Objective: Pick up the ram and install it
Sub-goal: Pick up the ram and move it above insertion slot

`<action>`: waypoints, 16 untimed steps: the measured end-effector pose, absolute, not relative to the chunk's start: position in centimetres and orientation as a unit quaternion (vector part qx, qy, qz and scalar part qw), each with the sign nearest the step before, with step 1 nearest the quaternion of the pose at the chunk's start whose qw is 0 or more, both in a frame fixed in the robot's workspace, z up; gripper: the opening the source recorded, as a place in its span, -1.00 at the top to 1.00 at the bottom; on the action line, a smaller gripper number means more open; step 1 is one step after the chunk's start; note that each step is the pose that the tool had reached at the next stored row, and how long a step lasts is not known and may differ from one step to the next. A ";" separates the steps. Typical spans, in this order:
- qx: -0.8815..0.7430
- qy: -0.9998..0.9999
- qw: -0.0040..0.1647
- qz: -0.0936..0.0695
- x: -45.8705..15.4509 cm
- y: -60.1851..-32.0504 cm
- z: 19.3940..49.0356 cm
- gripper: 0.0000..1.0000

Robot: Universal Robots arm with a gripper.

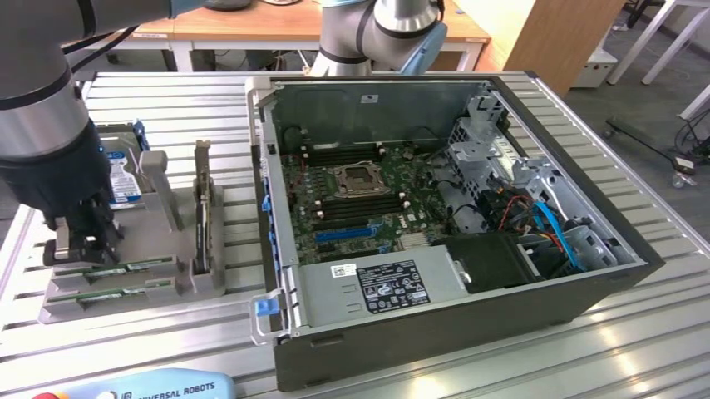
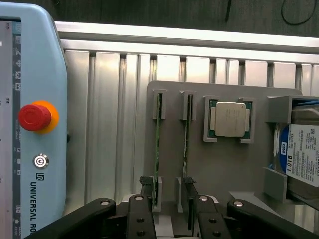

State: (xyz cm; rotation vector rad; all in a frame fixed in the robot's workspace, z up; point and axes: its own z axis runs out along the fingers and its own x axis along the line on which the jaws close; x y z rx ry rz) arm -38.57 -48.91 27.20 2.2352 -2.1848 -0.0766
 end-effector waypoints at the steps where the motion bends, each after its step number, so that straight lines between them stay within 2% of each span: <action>1: 0.715 -0.699 0.007 -0.025 -38.6 -48.9 27.0 0.26; 16: 0.715 -0.699 0.008 -0.025 -38.6 -48.9 24.6 0.26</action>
